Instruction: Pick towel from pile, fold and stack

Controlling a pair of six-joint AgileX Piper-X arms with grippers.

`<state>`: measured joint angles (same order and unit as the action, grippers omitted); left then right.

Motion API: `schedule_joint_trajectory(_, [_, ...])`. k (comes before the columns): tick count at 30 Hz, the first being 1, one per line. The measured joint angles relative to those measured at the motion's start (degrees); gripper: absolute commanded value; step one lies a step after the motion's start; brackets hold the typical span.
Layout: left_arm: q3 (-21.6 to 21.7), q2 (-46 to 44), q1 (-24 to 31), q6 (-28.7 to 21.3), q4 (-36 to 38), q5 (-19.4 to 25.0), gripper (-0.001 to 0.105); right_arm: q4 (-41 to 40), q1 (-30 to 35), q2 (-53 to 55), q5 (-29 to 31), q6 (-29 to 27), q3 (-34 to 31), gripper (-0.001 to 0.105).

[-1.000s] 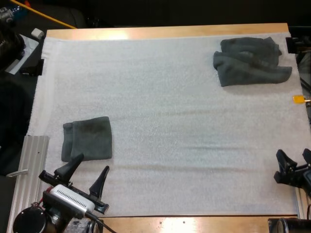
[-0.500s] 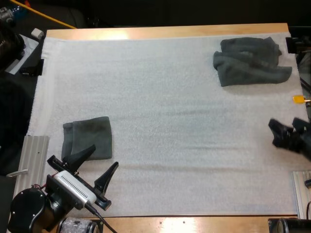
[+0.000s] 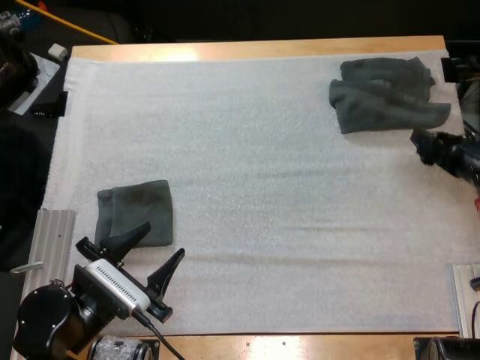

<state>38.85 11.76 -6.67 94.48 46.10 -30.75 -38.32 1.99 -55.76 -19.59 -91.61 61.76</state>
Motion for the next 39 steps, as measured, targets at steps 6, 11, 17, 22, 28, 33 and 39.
schedule_joint_trajectory(6, [0.0, 0.0, 0.0, 0.0, 0.0, 0.0, 0.062, 0.4, -4.3, -12.4, 5.1, 1.2, 5.9, 0.067])
schedule_joint_trajectory(11, [0.0, 0.0, 0.0, 0.0, 0.0, 0.0, 0.062, 1.3, -8.8, -22.0, 11.0, 2.4, 11.4, 0.067])
schedule_joint_trajectory(17, [0.0, 0.0, 0.0, 0.0, 0.0, 0.0, 0.062, 1.9, -10.7, -30.6, 13.5, 3.6, 15.7, 0.067])
schedule_joint_trajectory(22, [0.0, 0.4, 0.0, 0.0, 0.0, 0.0, 0.062, 3.2, -10.7, -34.0, 13.7, 3.7, 18.7, 0.067])
schedule_joint_trajectory(28, [0.0, 0.5, 0.0, 0.0, 0.0, 0.0, 0.062, 4.2, -10.7, -43.1, 14.6, 4.7, 22.0, 0.067])
schedule_joint_trajectory(33, [0.0, 0.5, 0.0, 0.1, 0.0, 0.0, 0.062, 4.9, -10.9, -49.2, 16.3, 5.7, 24.7, 0.067])
schedule_joint_trajectory(39, [0.0, 0.5, 0.0, 0.1, 0.0, 0.0, 0.062, 6.8, -10.8, -55.6, 17.1, 7.1, 26.9, 0.067])
